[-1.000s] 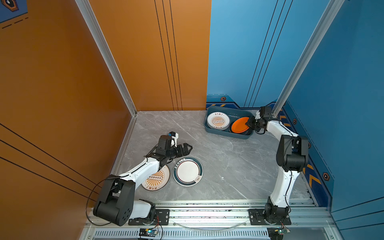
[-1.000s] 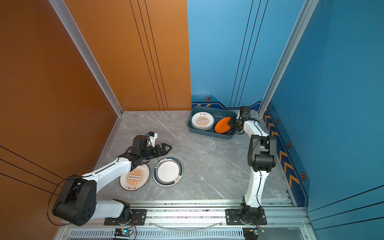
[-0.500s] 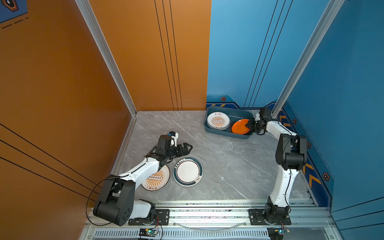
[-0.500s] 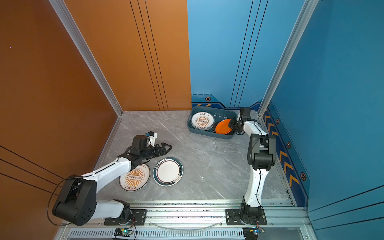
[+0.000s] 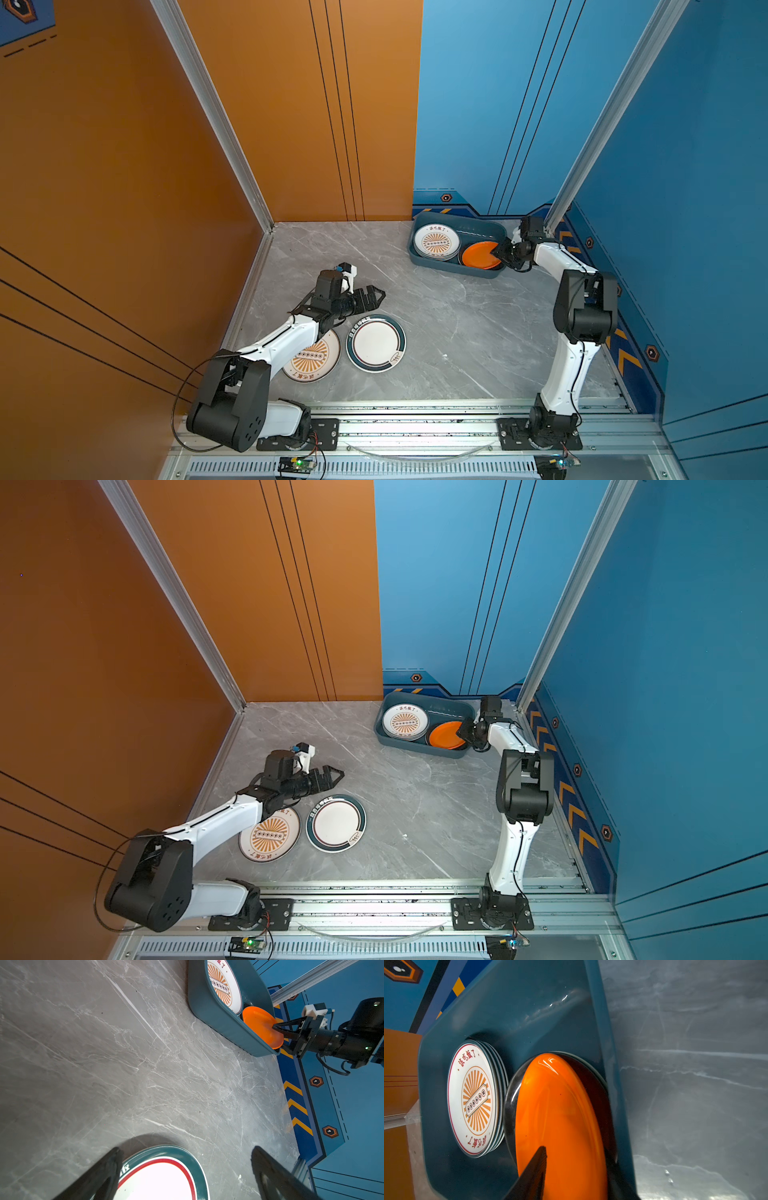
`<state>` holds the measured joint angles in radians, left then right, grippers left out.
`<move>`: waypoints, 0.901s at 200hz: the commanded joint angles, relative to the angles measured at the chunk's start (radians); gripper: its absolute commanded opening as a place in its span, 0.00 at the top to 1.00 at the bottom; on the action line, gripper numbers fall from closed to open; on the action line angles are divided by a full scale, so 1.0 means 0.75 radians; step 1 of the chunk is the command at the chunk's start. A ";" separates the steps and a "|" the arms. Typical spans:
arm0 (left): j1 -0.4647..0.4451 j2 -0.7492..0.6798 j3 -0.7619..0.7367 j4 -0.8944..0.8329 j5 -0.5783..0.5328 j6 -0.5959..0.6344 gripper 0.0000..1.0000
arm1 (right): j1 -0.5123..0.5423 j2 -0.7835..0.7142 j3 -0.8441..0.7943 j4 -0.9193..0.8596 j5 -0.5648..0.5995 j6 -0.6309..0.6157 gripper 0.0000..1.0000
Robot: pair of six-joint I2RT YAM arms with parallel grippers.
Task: Place the plates into the plastic bin on the countertop
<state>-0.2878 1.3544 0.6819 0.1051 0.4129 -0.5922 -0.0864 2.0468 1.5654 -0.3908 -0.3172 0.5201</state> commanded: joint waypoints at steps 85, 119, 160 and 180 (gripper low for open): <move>-0.003 -0.042 0.004 -0.030 0.010 -0.002 0.02 | -0.023 -0.347 -0.199 -0.132 0.151 -0.131 0.55; -0.001 -0.089 -0.001 -0.092 -0.041 0.012 0.02 | 0.015 -0.543 -0.387 -0.065 0.044 -0.159 0.55; 0.027 -0.100 -0.007 -0.114 -0.082 -0.002 0.02 | 0.155 -0.752 -0.644 -0.016 -0.215 -0.142 0.54; 0.043 -0.102 -0.003 -0.105 -0.090 -0.013 0.02 | 0.270 -0.835 -0.807 0.070 -0.306 -0.084 0.54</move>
<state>-0.2752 1.2930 0.6819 0.0471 0.3740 -0.5930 0.0319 1.4773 1.0794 -0.4023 -0.4118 0.4240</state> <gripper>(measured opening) 0.979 0.457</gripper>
